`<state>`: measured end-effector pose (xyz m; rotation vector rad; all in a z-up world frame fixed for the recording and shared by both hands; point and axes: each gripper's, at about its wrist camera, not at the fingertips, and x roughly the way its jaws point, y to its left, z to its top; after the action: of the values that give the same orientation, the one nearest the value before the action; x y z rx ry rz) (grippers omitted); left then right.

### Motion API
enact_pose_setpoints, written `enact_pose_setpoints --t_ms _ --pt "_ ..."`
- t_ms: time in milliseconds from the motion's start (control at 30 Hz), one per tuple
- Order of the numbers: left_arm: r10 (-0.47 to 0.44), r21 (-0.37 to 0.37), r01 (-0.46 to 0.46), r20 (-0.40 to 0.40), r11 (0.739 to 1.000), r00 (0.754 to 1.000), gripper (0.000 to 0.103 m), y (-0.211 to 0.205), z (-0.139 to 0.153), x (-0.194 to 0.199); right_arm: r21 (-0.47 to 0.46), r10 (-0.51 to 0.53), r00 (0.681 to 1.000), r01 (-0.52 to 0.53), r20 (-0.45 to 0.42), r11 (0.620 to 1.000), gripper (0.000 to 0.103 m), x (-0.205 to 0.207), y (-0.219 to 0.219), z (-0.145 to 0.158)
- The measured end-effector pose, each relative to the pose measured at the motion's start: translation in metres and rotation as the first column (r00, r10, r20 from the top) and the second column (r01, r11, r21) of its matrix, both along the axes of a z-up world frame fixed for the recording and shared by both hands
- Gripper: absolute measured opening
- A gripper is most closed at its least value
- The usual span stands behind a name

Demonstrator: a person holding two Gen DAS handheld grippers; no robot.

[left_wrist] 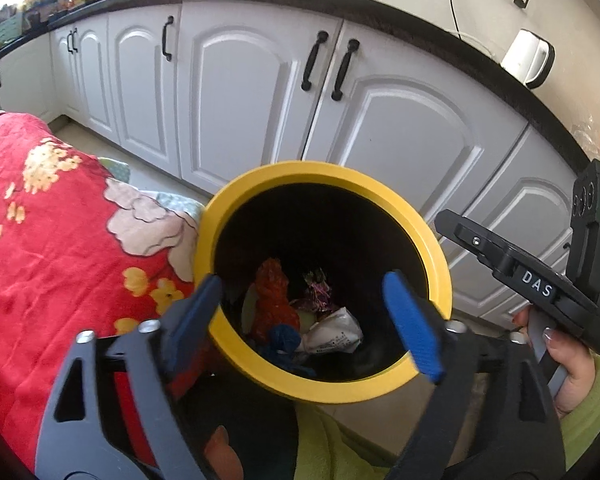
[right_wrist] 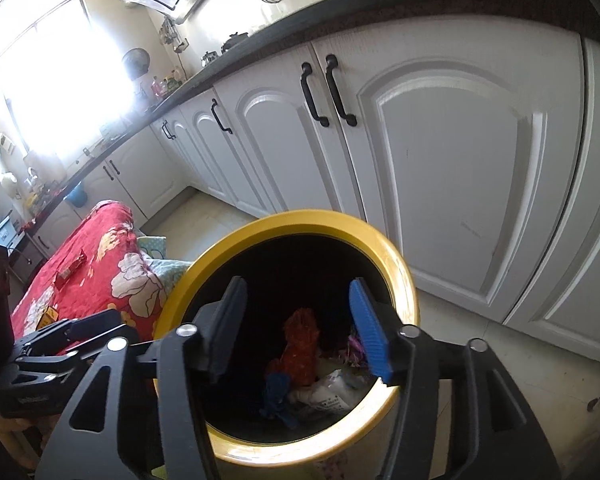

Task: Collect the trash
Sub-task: 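Move both open tools back from the bin toward the table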

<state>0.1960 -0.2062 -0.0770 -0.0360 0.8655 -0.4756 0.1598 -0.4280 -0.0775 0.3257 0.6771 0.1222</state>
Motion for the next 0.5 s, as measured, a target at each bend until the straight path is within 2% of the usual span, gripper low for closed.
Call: enact_pose_setpoints --t_ms 67,100,200,500 --pt "0.006 -0.001 -0.006 0.007 1.000 1.000 0.091 0.002 0.004 -0.001 -0.003 0.001 1.000 -0.001 0.014 1.000 0.069 -0.002 0.002 0.005" --pt "0.014 -0.004 -0.014 0.012 1.000 1.000 0.092 0.005 0.006 -0.003 -0.007 0.001 1.000 -0.001 0.020 1.000 0.072 -0.003 0.003 0.007" --pt "0.030 -0.012 -0.029 0.023 0.999 0.999 0.092 0.012 0.012 -0.005 -0.017 -0.001 0.999 0.002 0.033 1.000 0.078 -0.006 0.006 0.012" --pt "0.090 -0.012 -0.090 0.086 0.996 0.992 0.092 0.034 0.034 -0.018 -0.031 0.015 0.998 -0.013 0.062 0.999 0.082 -0.012 0.019 0.026"
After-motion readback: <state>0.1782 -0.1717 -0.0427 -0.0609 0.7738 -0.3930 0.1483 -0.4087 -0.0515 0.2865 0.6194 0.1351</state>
